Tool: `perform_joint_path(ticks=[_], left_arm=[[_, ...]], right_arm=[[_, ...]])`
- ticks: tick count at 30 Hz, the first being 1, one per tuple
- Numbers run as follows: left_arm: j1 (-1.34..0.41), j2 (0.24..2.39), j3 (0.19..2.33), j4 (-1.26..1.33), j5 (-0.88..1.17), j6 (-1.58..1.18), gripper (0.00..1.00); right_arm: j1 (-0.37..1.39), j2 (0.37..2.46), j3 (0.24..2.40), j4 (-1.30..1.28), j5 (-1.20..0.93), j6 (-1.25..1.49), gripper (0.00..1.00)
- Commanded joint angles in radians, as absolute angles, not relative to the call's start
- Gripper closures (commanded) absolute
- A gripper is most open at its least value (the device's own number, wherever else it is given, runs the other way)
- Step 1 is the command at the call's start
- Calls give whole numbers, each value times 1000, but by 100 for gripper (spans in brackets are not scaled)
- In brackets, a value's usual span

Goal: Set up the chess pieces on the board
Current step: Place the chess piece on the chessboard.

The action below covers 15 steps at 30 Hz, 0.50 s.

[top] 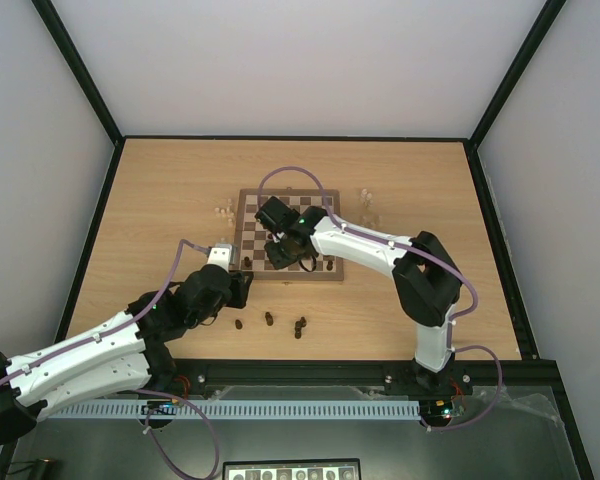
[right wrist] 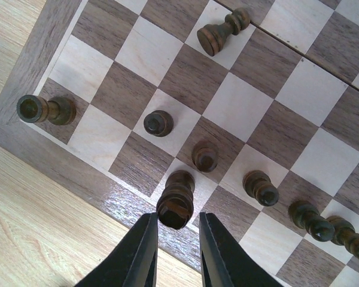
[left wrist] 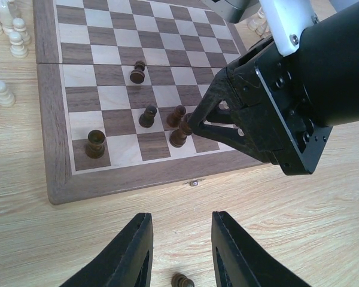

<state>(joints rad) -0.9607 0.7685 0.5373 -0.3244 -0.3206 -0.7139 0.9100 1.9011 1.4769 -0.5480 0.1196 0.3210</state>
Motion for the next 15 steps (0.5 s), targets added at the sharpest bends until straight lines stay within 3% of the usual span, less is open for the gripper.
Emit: perform_joint_path(ticks=[1, 11, 15], left_arm=[[-955, 776, 526, -308, -318, -704, 71], [-951, 789, 535, -302, -320, -697, 70], [-941, 790, 543, -319, -329, -702, 45]], right_arm=[[914, 1851, 1497, -607, 121, 319, 79], [914, 1798, 1495, -621, 125, 323, 67], [918, 1693, 1406, -603, 127, 344, 59]])
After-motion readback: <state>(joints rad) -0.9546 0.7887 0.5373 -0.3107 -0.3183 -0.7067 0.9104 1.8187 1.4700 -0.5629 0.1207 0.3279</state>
